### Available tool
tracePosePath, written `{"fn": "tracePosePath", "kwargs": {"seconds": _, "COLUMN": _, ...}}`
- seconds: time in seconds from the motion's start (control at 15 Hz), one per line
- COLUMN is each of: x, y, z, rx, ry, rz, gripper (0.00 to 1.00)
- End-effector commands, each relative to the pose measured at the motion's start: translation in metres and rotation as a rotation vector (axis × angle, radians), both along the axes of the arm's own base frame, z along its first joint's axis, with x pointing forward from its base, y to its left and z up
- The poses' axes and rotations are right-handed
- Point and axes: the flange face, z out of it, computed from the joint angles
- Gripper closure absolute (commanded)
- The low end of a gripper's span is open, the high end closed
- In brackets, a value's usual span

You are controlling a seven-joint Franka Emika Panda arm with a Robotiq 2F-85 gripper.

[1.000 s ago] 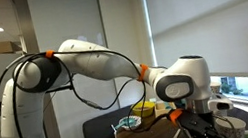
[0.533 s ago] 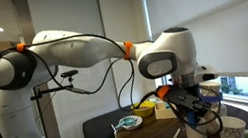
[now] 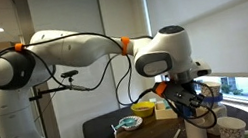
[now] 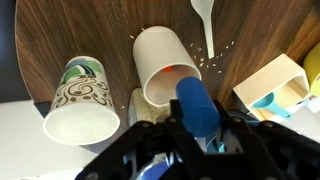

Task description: Put the blue block inside the white mug

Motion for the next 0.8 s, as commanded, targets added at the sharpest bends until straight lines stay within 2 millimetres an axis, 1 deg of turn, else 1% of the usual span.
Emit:
{"fn": "tracePosePath", "kwargs": {"seconds": 0.0, "x": 0.022, "y": 0.006, "z": -0.013, "rx": -0.005, "ry": -0.046, "rz": 0.004, "gripper": 0.92}}
{"fn": "tracePosePath", "kwargs": {"seconds": 0.07, "x": 0.028, "y": 0.007, "z": -0.017, "rx": -0.009, "ry": -0.045, "rz": -0.005, "gripper": 0.87}}
{"fn": "tracePosePath", "kwargs": {"seconds": 0.13, "x": 0.031, "y": 0.008, "z": -0.020, "rx": -0.012, "ry": -0.035, "rz": -0.006, "gripper": 0.42}}
{"fn": "tracePosePath", "kwargs": {"seconds": 0.2, "x": 0.035, "y": 0.010, "z": -0.024, "rx": -0.016, "ry": -0.031, "rz": -0.006, "gripper": 0.40}}
{"fn": "tracePosePath", "kwargs": {"seconds": 0.33, "x": 0.039, "y": 0.014, "z": -0.026, "rx": -0.017, "ry": -0.027, "rz": -0.006, "gripper": 0.28}}
{"fn": "tracePosePath", "kwargs": {"seconds": 0.4, "x": 0.039, "y": 0.020, "z": -0.024, "rx": -0.010, "ry": -0.028, "rz": 0.002, "gripper": 0.19}}
{"fn": "tracePosePath", "kwargs": {"seconds": 0.47, "x": 0.036, "y": 0.031, "z": -0.018, "rx": -0.010, "ry": -0.039, "rz": 0.021, "gripper": 0.13}}
{"fn": "tracePosePath", "kwargs": {"seconds": 0.53, "x": 0.034, "y": 0.043, "z": -0.014, "rx": -0.007, "ry": -0.037, "rz": 0.056, "gripper": 0.05}}
{"fn": "tracePosePath", "kwargs": {"seconds": 0.6, "x": 0.037, "y": 0.025, "z": -0.027, "rx": -0.022, "ry": -0.016, "rz": 0.027, "gripper": 0.24}}
{"fn": "tracePosePath", "kwargs": {"seconds": 0.67, "x": 0.038, "y": 0.032, "z": -0.023, "rx": -0.022, "ry": -0.022, "rz": 0.040, "gripper": 0.18}}
{"fn": "tracePosePath", "kwargs": {"seconds": 0.73, "x": 0.039, "y": 0.038, "z": -0.019, "rx": -0.023, "ry": -0.027, "rz": 0.049, "gripper": 0.09}}
